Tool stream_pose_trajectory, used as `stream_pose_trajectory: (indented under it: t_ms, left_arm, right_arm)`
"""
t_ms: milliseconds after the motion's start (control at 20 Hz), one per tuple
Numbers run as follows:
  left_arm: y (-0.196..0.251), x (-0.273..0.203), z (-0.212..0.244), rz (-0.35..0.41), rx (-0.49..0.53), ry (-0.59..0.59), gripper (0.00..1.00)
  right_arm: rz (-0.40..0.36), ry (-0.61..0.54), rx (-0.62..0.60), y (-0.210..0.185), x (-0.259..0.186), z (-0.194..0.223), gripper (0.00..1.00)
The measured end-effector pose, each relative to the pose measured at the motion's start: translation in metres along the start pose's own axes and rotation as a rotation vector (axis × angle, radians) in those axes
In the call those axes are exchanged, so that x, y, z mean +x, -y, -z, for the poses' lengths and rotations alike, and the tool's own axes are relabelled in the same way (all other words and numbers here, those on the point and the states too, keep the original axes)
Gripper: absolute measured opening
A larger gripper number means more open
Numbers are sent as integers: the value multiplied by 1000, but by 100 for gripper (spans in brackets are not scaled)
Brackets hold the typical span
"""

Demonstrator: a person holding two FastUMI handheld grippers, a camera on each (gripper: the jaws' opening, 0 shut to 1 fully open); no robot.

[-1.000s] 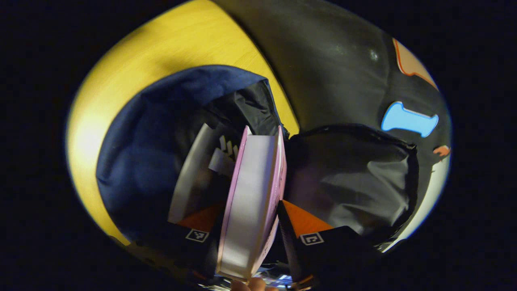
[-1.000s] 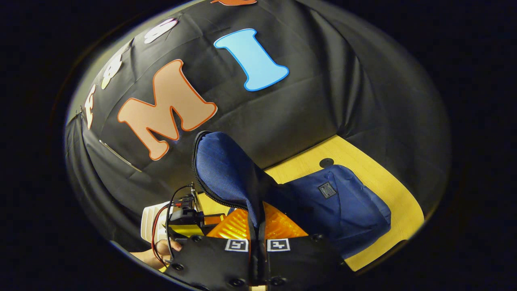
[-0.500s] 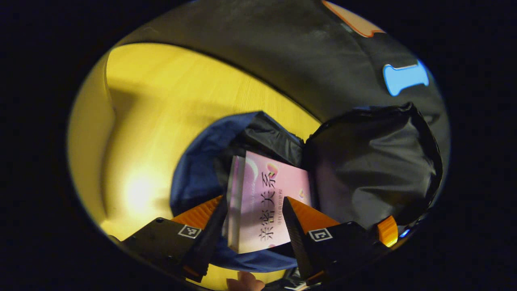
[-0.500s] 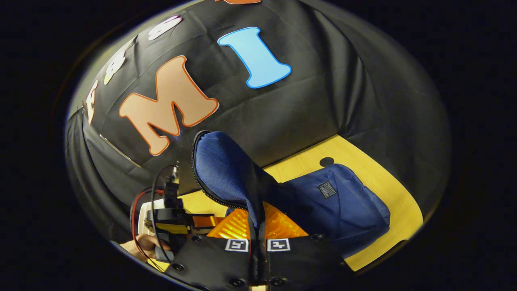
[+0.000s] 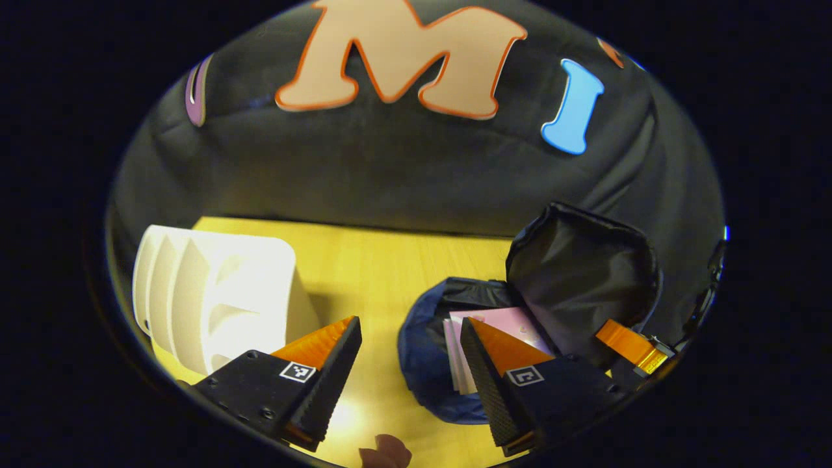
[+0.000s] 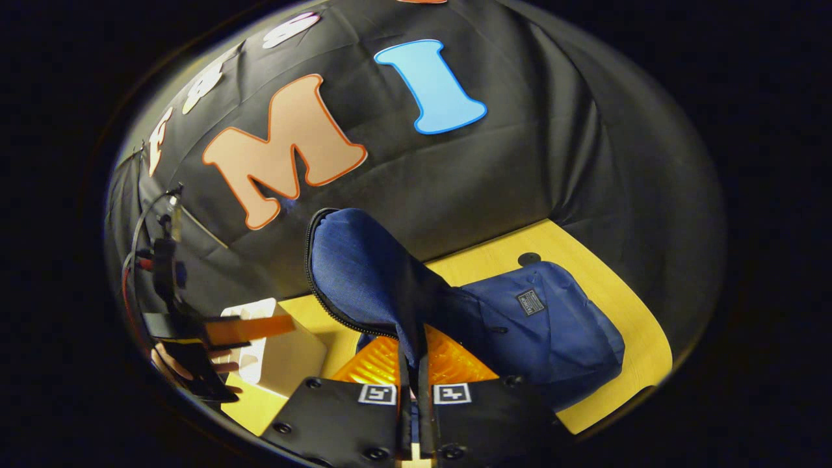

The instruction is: Open the schoolbag, grab two books from the bookshelf and put them into the schoolbag.

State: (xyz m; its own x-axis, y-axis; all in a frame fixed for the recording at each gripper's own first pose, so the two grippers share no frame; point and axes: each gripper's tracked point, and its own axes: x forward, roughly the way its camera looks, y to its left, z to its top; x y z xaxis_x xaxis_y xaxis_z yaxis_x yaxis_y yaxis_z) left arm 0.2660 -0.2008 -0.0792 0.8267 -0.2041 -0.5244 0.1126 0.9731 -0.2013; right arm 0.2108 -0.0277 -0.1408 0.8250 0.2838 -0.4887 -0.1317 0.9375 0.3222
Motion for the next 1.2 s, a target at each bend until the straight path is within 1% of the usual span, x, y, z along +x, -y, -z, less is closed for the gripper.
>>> stream_pose_trajectory:
  t_ms: [50, 150, 200, 250, 350, 450, 500, 550, 650, 800, 900, 950, 1050, 1150, 1200]
  left_arm:
    - [-6, -15, -9, -18, 17, 40, 90]
    - [-16, -43, -19, -53, 40, 98, 90]
    - [-20, -55, -20, -64, 48, 111, 86]
    - [-25, -69, -22, -83, 56, 134, 91]
    - [-34, -94, -24, -120, 66, 191, 92]
    - [-43, -117, -19, -164, 84, 231, 92]
    - [-48, -128, -18, -191, 103, 263, 94]
    - [-52, -140, -17, -216, 129, 296, 96]
    - [-50, -166, -11, -243, 174, 351, 98]
    - [-37, -197, 5, -221, 173, 406, 97]
    - [-32, -216, 14, -214, 151, 443, 96]
    - [-32, -222, 23, -227, 151, 446, 96]
    - [-28, -233, 41, -234, 138, 427, 96]
    - [-23, -237, 46, -228, 130, 429, 96]
    - [-23, -237, 47, -230, 142, 419, 96]
  right_arm:
    - [-10, -9, -10, -5, -1, 4, 10]
    - [-31, -15, -20, -14, -3, 13, 22]
    - [-43, -19, -19, -19, -9, 17, 35]
    - [-46, -27, -27, -25, -12, 23, 47]
    - [-43, -23, -52, -33, -21, 31, 72]
    - [-36, 17, -83, -41, -41, 29, 97]
    - [-27, 52, -104, -44, -50, 26, 100]
    - [-24, 94, -131, -48, -61, 19, 100]
    - [-37, 170, -179, -59, -83, 7, 100]
    - [-74, 219, -224, -74, -108, 4, 99]
    - [-95, 246, -242, -80, -121, 2, 99]
    - [-87, 260, -241, -79, -126, 2, 99]
    - [-96, 276, -214, -79, -135, 5, 99]
    - [-119, 280, -192, -82, -138, 7, 99]
    - [-116, 281, -193, -80, -138, 8, 99]
